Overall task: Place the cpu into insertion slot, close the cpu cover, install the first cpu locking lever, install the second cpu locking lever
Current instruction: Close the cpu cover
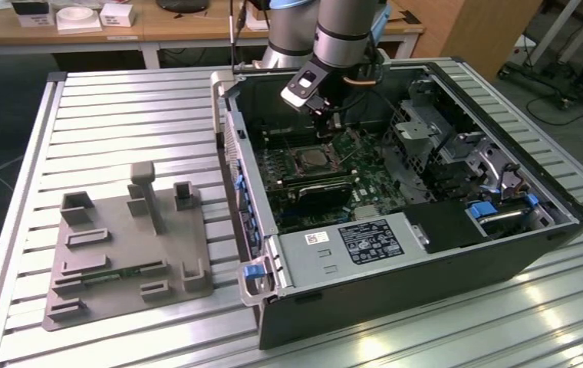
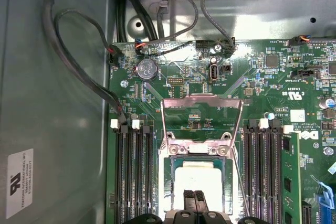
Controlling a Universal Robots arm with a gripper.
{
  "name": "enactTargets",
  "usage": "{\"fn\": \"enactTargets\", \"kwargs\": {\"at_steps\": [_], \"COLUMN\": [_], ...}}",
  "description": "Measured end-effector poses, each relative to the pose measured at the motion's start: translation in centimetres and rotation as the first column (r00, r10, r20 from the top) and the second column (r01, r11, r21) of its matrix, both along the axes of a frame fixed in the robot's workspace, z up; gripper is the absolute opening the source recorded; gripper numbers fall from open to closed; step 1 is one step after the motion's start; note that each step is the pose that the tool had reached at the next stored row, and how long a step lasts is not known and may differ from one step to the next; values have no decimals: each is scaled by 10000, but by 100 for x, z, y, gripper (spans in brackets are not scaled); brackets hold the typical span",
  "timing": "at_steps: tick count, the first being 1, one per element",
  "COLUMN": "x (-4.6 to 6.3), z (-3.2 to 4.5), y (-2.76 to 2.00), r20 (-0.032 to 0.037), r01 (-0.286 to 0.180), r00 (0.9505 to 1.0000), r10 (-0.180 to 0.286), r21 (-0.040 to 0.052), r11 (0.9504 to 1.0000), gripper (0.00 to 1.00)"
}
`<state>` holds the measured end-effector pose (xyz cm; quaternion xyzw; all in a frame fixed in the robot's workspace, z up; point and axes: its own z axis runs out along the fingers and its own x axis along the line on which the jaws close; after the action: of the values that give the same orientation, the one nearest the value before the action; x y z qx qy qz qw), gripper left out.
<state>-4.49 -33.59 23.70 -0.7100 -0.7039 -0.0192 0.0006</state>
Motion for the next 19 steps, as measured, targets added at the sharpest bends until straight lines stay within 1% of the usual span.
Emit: {"fn": "enactTargets", "kwargs": {"at_steps": [6, 10, 16, 19], "x": [0, 0, 0, 0], "z": [5, 57, 59, 89], "y": [0, 0, 0, 0], "r20": [-9, -10, -9, -10], "r01": [0, 0, 0, 0], "r00": [10000, 10000, 10000, 10000], "r10": [0, 0, 0, 0], "r21": [-2, 0, 3, 1], "r11": [10000, 10000, 10000, 10000], "gripper": [11, 11, 11, 11]}}
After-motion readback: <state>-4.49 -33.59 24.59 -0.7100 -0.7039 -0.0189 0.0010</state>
